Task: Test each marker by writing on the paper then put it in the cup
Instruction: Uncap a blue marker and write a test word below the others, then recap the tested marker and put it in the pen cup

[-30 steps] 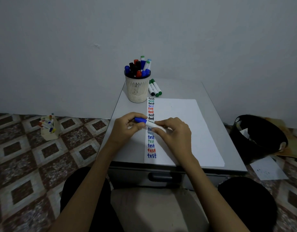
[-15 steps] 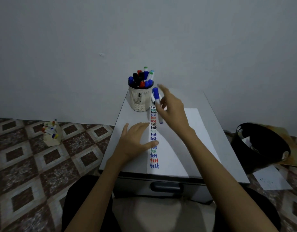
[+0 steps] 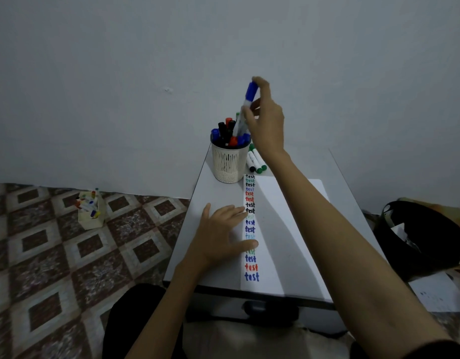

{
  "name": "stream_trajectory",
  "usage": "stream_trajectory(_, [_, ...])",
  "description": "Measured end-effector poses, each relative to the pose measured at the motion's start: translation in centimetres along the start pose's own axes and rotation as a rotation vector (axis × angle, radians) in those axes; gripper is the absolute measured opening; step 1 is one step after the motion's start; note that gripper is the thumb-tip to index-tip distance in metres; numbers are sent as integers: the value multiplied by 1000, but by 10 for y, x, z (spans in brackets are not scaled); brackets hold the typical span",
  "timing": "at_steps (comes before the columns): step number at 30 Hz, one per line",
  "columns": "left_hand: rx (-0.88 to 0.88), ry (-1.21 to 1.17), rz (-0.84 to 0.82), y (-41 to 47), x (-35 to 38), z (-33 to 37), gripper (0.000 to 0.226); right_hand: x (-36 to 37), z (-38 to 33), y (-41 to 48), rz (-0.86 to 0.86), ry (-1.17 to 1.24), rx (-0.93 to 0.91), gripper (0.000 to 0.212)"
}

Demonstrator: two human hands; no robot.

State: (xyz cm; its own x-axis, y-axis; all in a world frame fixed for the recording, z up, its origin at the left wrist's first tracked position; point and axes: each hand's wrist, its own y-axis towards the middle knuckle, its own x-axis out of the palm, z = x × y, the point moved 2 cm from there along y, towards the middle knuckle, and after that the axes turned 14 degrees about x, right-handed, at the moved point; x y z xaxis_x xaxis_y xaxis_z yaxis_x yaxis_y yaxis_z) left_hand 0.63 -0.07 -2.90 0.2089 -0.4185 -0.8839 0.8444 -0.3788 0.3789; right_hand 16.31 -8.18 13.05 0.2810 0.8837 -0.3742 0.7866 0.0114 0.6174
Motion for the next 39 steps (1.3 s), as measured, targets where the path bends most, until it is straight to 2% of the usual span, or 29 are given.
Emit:
stream_trajectory(4, [-30, -31, -9, 2, -1, 0, 94, 16, 7, -7, -82, -285, -60, 41])
stream_trajectory(8, [-46, -53, -26, 3, -2, 0, 93, 19, 16, -13, -101, -267, -81, 42])
stream_trajectory(11, [-57, -65, -21, 1, -1, 0, 92, 7, 27, -20, -126, -139, -31, 51])
stream_trajectory(13, [-57, -76, -18, -1, -1, 0, 90, -6, 42, -30, -123, -20, 58, 55])
stream_trajectory(15, [-51, -96, -1, -1, -2, 1, 89, -19, 69, -40, -132, -3, 220, 53])
stream_trajectory(18, [-49, -131, 33, -2, -3, 2, 89, -36, 120, -53, -271, -295, 485, 49])
stream_trajectory(20, [-51, -145, 56, -2, -3, 1, 86, -44, 143, -63, -389, -492, 541, 48])
stream_trajectory(22, [-45, -144, 80, -3, -2, 0, 82, -48, 155, -73, -456, -593, 489, 45])
stream_trajectory(25, [-36, -144, 103, -3, -2, -1, 79, -49, 160, -81, -431, -652, 400, 42])
stream_trajectory(33, [-47, -240, 211, -6, -1, -4, 67, -48, 158, -86, -335, -618, 282, 38])
stream_trajectory(39, [-45, -246, 214, -6, -1, -4, 71, -47, 160, -84, -342, -648, 252, 38])
